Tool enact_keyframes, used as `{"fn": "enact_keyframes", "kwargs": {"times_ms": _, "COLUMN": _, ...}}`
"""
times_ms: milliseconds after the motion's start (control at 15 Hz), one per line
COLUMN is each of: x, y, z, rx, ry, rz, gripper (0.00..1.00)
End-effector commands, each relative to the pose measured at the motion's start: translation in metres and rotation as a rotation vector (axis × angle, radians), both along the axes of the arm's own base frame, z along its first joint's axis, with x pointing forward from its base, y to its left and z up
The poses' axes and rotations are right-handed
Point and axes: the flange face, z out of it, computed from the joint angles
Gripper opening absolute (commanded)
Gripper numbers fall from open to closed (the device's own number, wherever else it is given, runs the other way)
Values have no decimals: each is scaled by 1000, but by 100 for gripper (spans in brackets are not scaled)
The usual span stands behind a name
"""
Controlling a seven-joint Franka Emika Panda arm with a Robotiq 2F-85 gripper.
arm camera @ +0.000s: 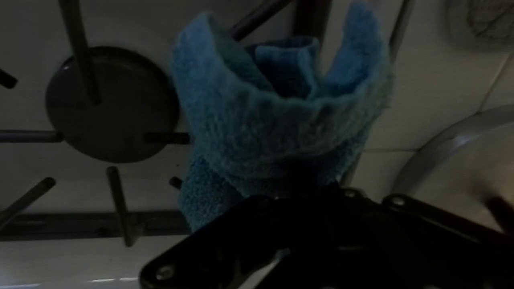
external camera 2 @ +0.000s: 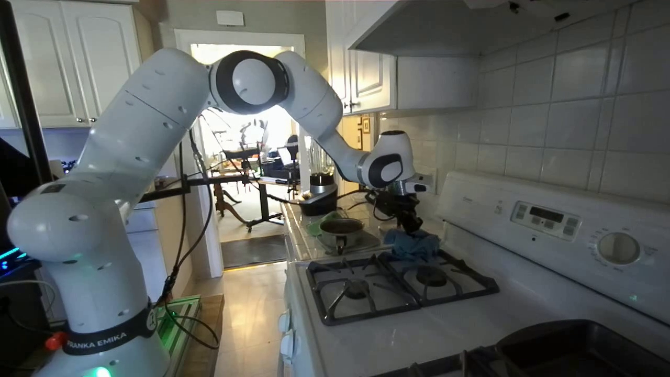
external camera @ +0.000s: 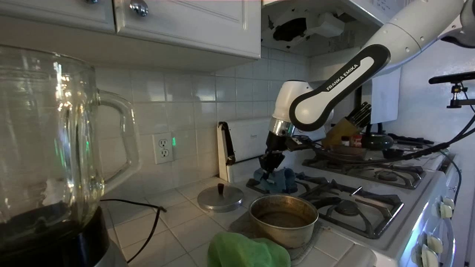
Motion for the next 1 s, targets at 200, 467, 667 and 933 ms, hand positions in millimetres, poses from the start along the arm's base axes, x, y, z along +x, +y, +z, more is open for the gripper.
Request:
{"fn": "enact_keyframes", "kwargs": {"times_ms": 200, "x": -21, "y": -10, "z": 0, "rx": -70, "ry": 202, "rz": -2, "gripper": 2}}
{"fn": "enact_keyframes", "kwargs": {"times_ms": 467, "x": -19, "y": -38, "z": 11, "rx": -203, "ry": 215, "rz": -140, "gripper": 2}}
{"fn": "enact_keyframes", "kwargs": {"times_ms": 667, "x": -19, "y": -55, "z": 17, "rx": -293, "ry": 218, "rz": -253, "gripper": 2}}
{"fn": "enact_keyframes", "kwargs": {"times_ms": 933, "x": -23, "y": -80, "z": 17, "rx": -430, "ry": 244, "rz": -411, "gripper": 2}}
